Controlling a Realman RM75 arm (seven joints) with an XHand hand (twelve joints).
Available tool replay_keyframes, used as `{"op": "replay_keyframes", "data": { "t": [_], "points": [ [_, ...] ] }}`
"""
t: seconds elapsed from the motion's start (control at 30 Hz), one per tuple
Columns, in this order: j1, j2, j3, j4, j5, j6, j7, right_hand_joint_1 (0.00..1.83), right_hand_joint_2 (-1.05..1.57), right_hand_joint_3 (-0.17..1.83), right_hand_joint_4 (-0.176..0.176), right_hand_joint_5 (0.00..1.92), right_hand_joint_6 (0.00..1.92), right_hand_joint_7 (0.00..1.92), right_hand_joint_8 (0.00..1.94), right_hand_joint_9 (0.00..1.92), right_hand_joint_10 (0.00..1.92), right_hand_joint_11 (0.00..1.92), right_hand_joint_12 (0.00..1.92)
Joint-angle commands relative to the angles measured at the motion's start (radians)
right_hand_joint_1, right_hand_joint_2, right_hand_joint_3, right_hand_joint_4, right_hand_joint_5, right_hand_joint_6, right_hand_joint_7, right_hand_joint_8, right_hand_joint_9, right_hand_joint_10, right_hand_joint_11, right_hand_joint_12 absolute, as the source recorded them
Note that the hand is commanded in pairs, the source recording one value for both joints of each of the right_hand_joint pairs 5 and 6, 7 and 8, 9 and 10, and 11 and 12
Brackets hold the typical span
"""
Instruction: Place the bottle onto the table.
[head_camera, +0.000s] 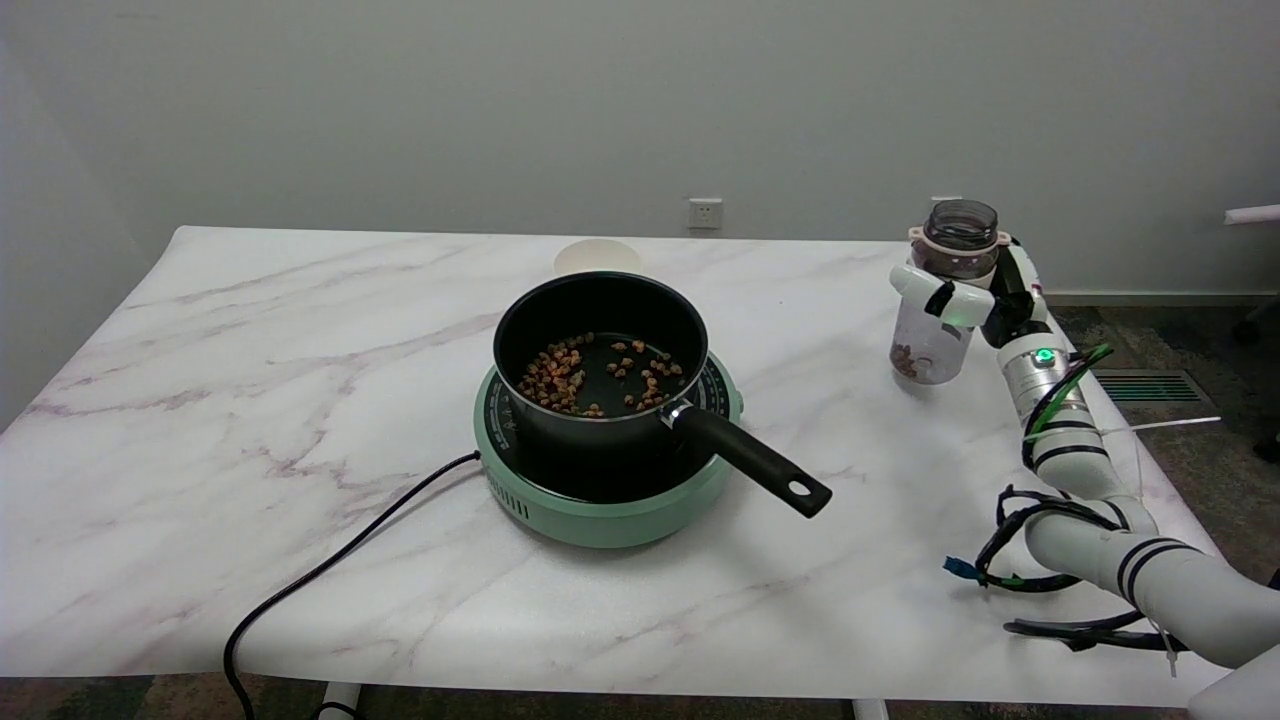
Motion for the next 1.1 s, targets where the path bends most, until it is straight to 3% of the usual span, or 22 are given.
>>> {"op": "replay_keyframes", "data": {
  "t": [0.03,0.57,0.83,0.9,1.0,1.1],
  "points": [
    [-0.044,-0.02,0.003,-0.023,0.056,0.071,0.027,1.44,1.18,0.75,0.0,1.92,1.92,1.92,1.92,1.41,1.41,1.25,1.25],
    [-0.062,-0.036,0.003,-0.027,0.056,0.088,0.03,1.45,1.15,0.8,0.0,1.92,1.92,1.92,1.92,1.4,1.4,1.25,1.25],
    [-0.062,-0.036,0.005,-0.03,0.052,0.103,0.026,1.45,1.03,0.92,0.0,1.92,1.92,1.9,1.9,1.38,1.38,1.28,1.28],
    [-0.062,-0.036,0.005,-0.03,0.053,0.106,0.025,1.47,0.76,1.15,0.0,1.85,1.85,1.76,1.76,1.34,1.34,1.24,1.24],
    [-0.062,-0.036,0.005,-0.03,0.052,0.109,0.023,1.46,0.07,1.65,0.0,1.4,1.4,1.52,1.52,1.23,1.23,1.1,1.1],
    [-0.061,-0.036,0.005,-0.03,0.052,0.11,0.021,1.4,-0.3,1.73,0.0,1.08,1.08,1.37,1.37,1.13,1.13,0.94,0.94]
  ]
}}
